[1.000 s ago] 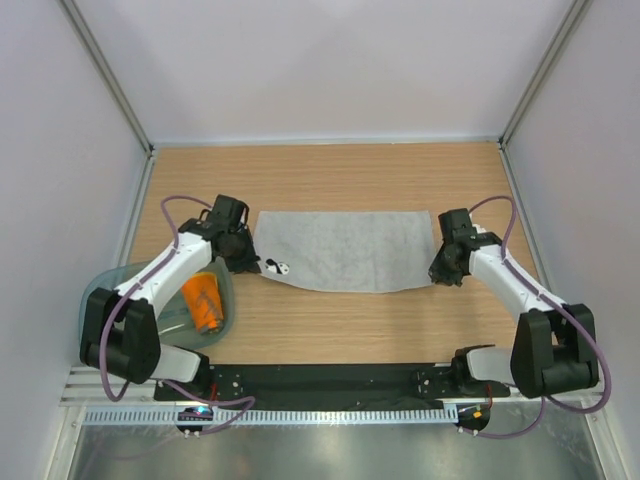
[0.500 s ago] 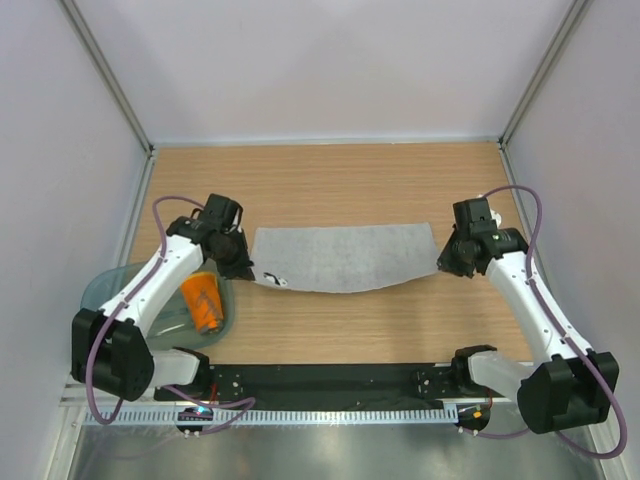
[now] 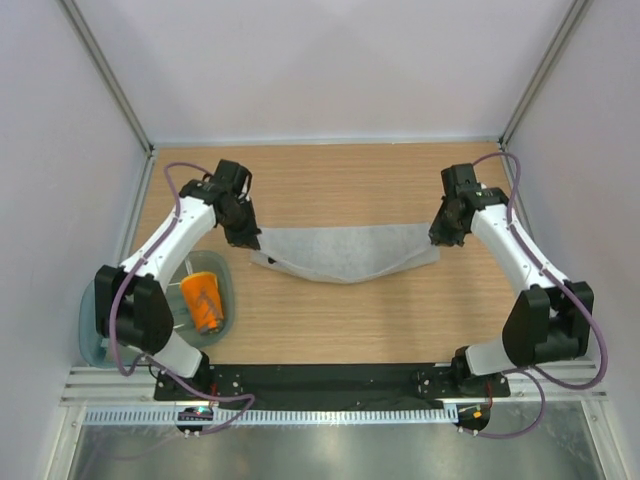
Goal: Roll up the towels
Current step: Fold the towel
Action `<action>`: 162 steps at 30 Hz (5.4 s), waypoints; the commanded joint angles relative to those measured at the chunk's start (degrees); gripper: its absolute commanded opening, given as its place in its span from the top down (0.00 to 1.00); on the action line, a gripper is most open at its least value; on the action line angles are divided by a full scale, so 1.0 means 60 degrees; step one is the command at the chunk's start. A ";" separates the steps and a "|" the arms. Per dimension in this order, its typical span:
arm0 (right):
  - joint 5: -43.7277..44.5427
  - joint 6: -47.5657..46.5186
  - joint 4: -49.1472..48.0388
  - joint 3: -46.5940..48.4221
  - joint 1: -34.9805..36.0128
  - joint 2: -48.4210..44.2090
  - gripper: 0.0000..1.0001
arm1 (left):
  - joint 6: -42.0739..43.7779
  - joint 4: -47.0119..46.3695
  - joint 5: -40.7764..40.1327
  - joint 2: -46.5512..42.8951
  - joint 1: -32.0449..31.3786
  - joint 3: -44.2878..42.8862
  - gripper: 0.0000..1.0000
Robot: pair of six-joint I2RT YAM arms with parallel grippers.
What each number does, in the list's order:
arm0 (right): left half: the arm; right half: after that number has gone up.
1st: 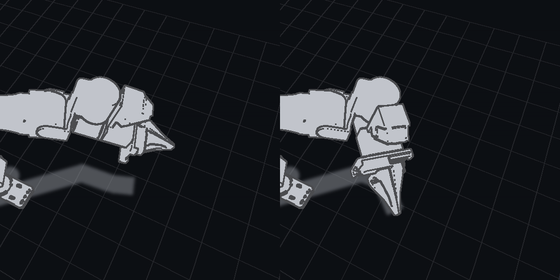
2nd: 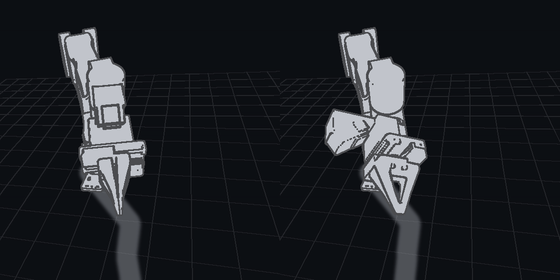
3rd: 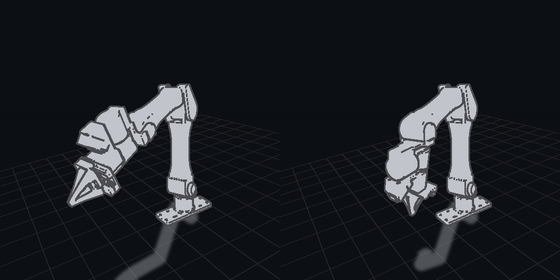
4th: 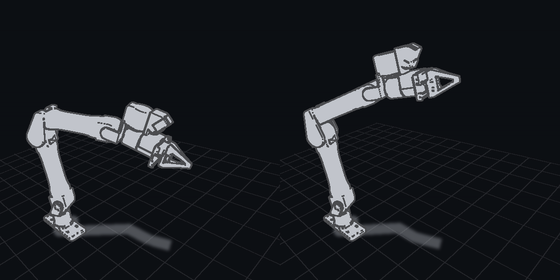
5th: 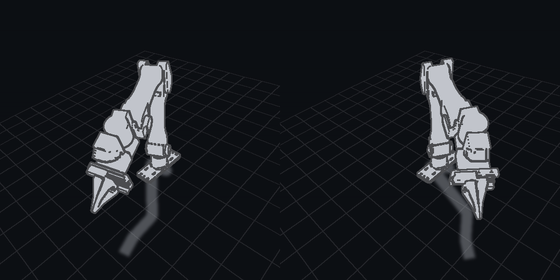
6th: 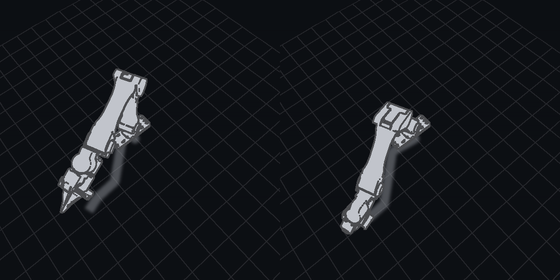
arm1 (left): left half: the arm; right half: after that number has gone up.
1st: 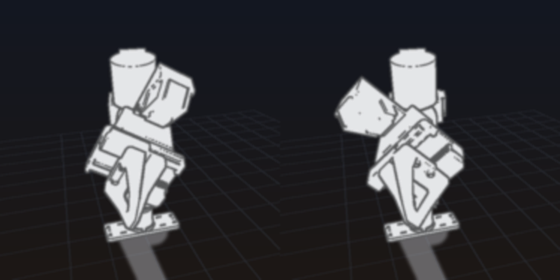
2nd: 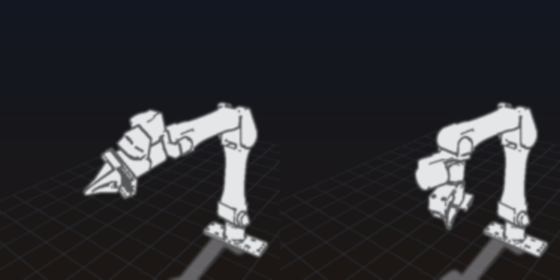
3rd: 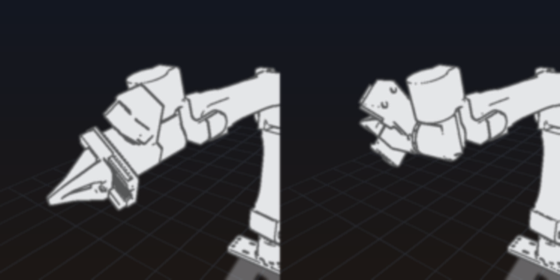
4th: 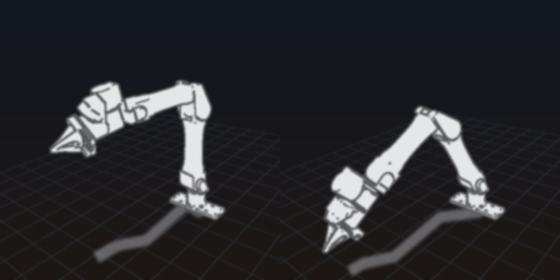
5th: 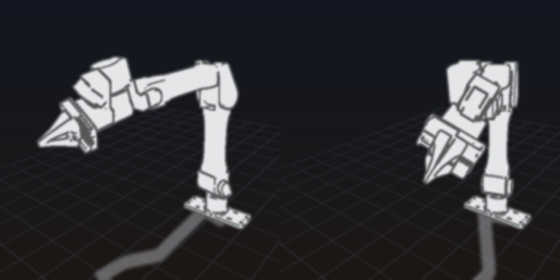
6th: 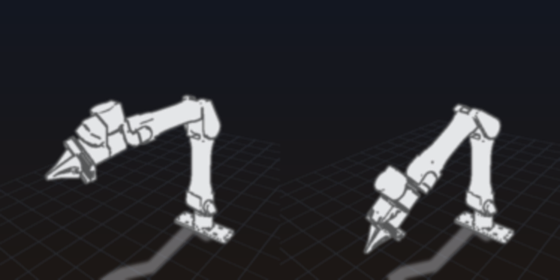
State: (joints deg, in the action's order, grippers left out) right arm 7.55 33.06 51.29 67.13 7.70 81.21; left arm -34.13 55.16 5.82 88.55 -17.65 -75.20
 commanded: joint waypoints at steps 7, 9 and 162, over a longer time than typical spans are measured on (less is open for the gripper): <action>0.0075 -0.0441 -0.0520 0.1685 -0.0273 0.1873 0.99 | 0.0503 0.0153 -0.0268 0.1499 0.0407 -0.1441 1.00; 0.0045 -0.0471 -0.0550 0.1891 -0.0346 0.2138 0.99 | 0.0503 0.0080 -0.0297 0.1647 0.0495 -0.1616 1.00; -0.7205 0.2473 -1.0670 -0.4758 -0.3276 0.2283 0.99 | 0.2231 -0.1458 -0.1556 -0.0726 -0.0061 0.1371 0.67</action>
State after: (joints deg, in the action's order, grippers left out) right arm -31.75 46.37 -4.93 40.12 -11.94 91.31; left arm -21.91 48.21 -2.44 84.01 -17.93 -66.50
